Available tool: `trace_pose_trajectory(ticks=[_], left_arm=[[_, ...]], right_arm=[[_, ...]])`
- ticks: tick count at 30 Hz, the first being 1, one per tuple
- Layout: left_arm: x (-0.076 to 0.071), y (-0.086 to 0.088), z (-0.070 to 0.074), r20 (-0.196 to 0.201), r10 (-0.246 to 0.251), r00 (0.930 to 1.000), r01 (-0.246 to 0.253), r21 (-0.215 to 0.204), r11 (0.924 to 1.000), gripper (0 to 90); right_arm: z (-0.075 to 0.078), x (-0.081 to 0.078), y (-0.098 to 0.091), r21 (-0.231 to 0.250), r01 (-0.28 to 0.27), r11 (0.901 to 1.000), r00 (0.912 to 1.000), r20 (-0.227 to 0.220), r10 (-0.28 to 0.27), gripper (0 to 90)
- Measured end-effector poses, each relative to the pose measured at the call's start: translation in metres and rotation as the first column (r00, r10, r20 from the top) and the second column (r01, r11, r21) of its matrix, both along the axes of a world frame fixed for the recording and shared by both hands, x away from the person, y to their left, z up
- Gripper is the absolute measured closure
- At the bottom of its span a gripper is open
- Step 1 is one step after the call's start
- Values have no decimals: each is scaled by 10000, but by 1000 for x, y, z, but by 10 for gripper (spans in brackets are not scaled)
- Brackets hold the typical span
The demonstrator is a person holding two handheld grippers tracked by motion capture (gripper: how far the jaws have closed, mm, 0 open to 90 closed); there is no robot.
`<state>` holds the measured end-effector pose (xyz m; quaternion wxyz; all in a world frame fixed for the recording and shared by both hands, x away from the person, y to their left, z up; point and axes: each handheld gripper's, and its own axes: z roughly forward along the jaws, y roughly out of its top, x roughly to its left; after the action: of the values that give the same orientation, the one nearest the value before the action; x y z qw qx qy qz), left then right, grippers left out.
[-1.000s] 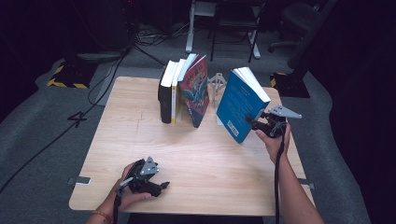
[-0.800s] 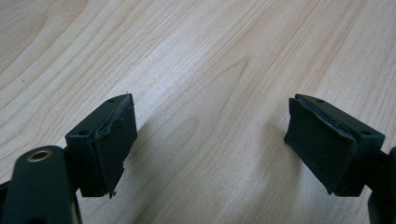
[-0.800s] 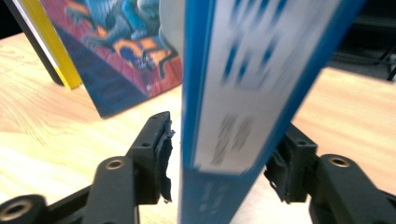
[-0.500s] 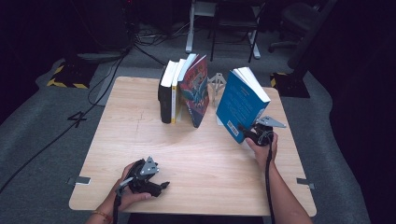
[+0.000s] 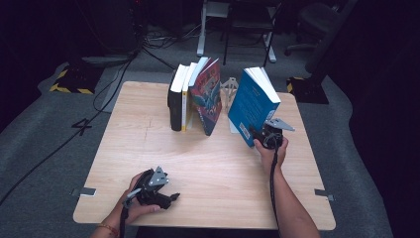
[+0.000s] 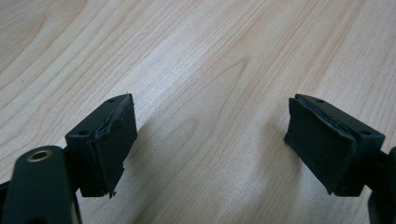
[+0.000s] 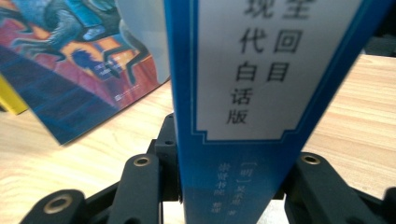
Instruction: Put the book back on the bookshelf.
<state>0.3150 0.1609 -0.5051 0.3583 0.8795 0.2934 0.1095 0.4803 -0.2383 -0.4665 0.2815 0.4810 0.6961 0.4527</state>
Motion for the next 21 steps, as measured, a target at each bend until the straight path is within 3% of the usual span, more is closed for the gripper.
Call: trace_pose_trajectory(ticks=[10,21], left_arm=[[0,0,0,9,-84,10000,84,9,10000,165],[0,0,0,6,-137,9999,137,14,9999,165]], right_arm=[[4,18,17,-179,575,9982,9981,-222,-579,608],[6,21,23,-486,612,9969,9977,-256,-625,604]])
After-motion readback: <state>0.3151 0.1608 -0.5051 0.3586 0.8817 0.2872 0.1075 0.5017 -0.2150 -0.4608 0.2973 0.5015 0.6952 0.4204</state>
